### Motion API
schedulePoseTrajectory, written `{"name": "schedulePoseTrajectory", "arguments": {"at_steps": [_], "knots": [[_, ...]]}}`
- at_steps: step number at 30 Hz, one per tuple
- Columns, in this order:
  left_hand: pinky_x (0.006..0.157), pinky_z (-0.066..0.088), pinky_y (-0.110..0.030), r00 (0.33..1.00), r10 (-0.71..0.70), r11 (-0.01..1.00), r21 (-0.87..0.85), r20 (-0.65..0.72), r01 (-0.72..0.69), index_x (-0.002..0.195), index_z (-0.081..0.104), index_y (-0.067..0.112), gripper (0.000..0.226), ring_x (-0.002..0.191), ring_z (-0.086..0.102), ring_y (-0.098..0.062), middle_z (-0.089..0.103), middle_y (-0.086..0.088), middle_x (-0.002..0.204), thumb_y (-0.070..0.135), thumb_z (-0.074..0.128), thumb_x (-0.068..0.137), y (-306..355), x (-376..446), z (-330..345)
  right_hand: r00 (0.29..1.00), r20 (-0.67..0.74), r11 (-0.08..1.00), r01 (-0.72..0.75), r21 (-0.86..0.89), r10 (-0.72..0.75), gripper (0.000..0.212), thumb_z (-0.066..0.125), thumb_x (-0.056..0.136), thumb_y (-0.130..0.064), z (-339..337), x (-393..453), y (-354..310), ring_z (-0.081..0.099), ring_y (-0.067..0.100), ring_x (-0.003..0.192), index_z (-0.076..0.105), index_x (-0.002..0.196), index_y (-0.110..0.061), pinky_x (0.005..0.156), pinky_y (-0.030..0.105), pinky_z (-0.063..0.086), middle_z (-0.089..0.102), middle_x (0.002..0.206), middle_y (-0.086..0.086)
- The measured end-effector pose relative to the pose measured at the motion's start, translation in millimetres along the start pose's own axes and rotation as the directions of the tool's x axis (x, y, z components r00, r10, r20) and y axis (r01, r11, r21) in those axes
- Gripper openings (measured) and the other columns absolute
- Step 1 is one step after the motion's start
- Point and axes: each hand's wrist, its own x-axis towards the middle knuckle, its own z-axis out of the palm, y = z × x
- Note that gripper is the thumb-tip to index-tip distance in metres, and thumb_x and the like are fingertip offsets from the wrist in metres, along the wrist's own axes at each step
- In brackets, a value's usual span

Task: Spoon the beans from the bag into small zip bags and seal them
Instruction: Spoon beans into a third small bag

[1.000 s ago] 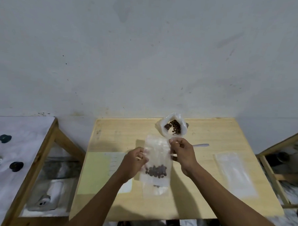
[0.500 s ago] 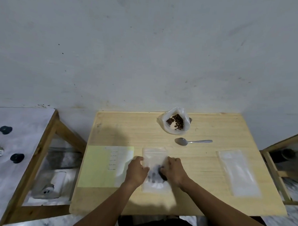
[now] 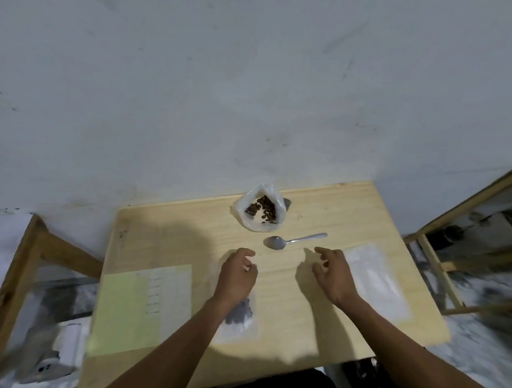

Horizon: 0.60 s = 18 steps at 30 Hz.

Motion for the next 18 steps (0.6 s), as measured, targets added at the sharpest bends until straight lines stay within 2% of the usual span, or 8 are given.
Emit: {"name": "schedulePoseTrajectory", "arguments": {"at_steps": [2, 5, 7, 9, 11, 15, 18], "knots": [[0.077, 0.049, -0.026, 0.992, -0.012, 0.999, -0.050, 0.122, 0.018, 0.109, 0.061, 0.023, 0.022, 0.087, 0.063, -0.017, 0.062, 0.000, 0.095, 0.015, 0.057, 0.090, 24, 9, 29, 0.993, -0.092, 0.997, -0.070, -0.013, 0.069, 0.040, 0.060, 0.090, -0.011, -25, 4, 24, 0.056, 0.026, 0.103, 0.058, 0.130, -0.009, 0.091, 0.029, 0.043, 0.052, 0.118, 0.016], [0.074, 0.053, -0.030, 0.940, -0.055, 0.986, -0.129, 0.337, 0.105, 0.112, 0.060, 0.020, 0.022, 0.077, 0.067, -0.015, 0.063, 0.001, 0.093, 0.018, 0.056, 0.090, 57, 14, 75, 0.963, -0.181, 0.975, -0.215, -0.065, 0.200, 0.043, 0.059, 0.090, -0.017, -56, 9, 60, 0.050, 0.037, 0.115, 0.054, 0.133, -0.013, 0.097, 0.042, 0.042, 0.050, 0.125, 0.018], [0.076, 0.053, -0.032, 0.890, -0.075, 0.986, -0.099, 0.450, 0.133, 0.119, 0.057, 0.018, 0.029, 0.079, 0.067, -0.016, 0.061, 0.003, 0.093, 0.019, 0.057, 0.090, 72, 16, 104, 0.940, -0.177, 0.944, -0.314, -0.100, 0.293, 0.048, 0.056, 0.092, -0.022, -70, 10, 77, 0.042, 0.038, 0.123, 0.047, 0.139, -0.016, 0.099, 0.045, 0.040, 0.045, 0.133, 0.017], [0.068, 0.050, -0.028, 0.837, -0.129, 0.972, -0.097, 0.532, 0.212, 0.127, 0.050, 0.017, 0.037, 0.076, 0.062, -0.016, 0.058, 0.004, 0.088, 0.017, 0.058, 0.091, 84, 15, 129, 0.922, -0.133, 0.917, -0.379, -0.123, 0.364, 0.055, 0.055, 0.093, -0.026, -79, 10, 89, 0.037, 0.037, 0.128, 0.039, 0.145, -0.017, 0.101, 0.046, 0.038, 0.039, 0.139, 0.015], [0.059, 0.045, -0.022, 0.802, -0.197, 0.943, -0.115, 0.564, 0.312, 0.135, 0.042, 0.018, 0.047, 0.070, 0.055, -0.014, 0.055, 0.005, 0.080, 0.014, 0.058, 0.091, 92, 14, 148, 0.912, -0.085, 0.900, -0.411, -0.145, 0.402, 0.058, 0.054, 0.093, -0.029, -80, 10, 99, 0.035, 0.037, 0.129, 0.034, 0.146, -0.017, 0.101, 0.046, 0.038, 0.036, 0.141, 0.014], [0.079, 0.050, -0.030, 0.791, -0.258, 0.942, -0.039, 0.555, 0.334, 0.151, 0.029, 0.014, 0.068, 0.083, 0.057, -0.018, 0.056, 0.007, 0.081, 0.021, 0.057, 0.090, 96, 17, 171, 0.917, -0.043, 0.899, -0.398, -0.183, 0.397, 0.047, 0.053, 0.093, -0.027, -77, 9, 106, 0.035, 0.037, 0.126, 0.043, 0.137, -0.015, 0.098, 0.044, 0.040, 0.037, 0.138, 0.015], [0.078, 0.048, -0.029, 0.799, -0.276, 0.940, -0.025, 0.534, 0.341, 0.149, 0.032, 0.016, 0.066, 0.084, 0.058, -0.018, 0.059, 0.007, 0.087, 0.024, 0.057, 0.089, 95, 17, 179, 0.920, -0.051, 0.908, -0.391, -0.151, 0.388, 0.048, 0.054, 0.092, -0.027, -75, 7, 108, 0.034, 0.037, 0.127, 0.044, 0.138, -0.015, 0.099, 0.044, 0.039, 0.037, 0.138, 0.014]]}}
